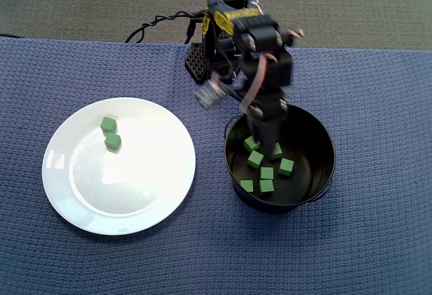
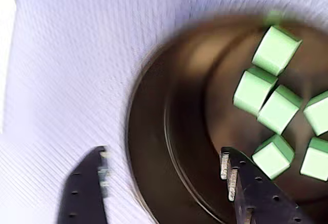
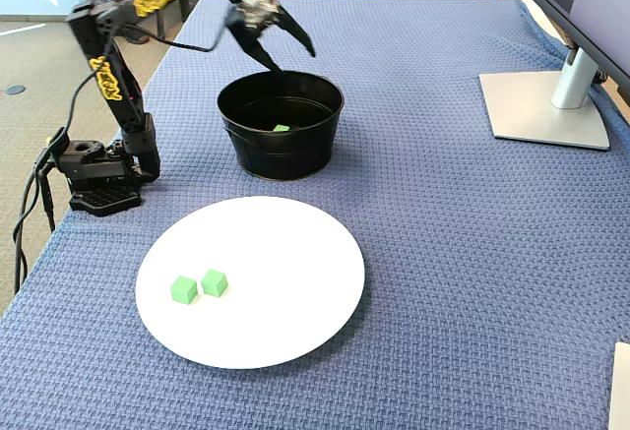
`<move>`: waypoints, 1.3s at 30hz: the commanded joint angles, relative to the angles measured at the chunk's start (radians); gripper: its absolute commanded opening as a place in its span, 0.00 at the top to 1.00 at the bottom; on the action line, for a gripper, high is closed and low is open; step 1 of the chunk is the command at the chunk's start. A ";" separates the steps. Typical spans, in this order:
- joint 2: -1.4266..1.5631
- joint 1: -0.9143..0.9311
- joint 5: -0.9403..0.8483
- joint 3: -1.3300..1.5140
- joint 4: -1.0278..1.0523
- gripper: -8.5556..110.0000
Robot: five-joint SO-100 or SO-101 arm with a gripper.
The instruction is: Pick up the green cubes from the white plate and place them in the black recipient
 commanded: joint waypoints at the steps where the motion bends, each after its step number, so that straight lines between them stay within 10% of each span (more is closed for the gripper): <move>1: 0.196 0.198 0.055 0.009 0.026 0.84; 19: -0.037 0.759 -0.417 0.451 -0.419 0.89; 29: -0.080 0.822 -1.514 0.704 -0.641 0.76; 39: -0.097 0.881 -1.844 0.620 -0.540 0.73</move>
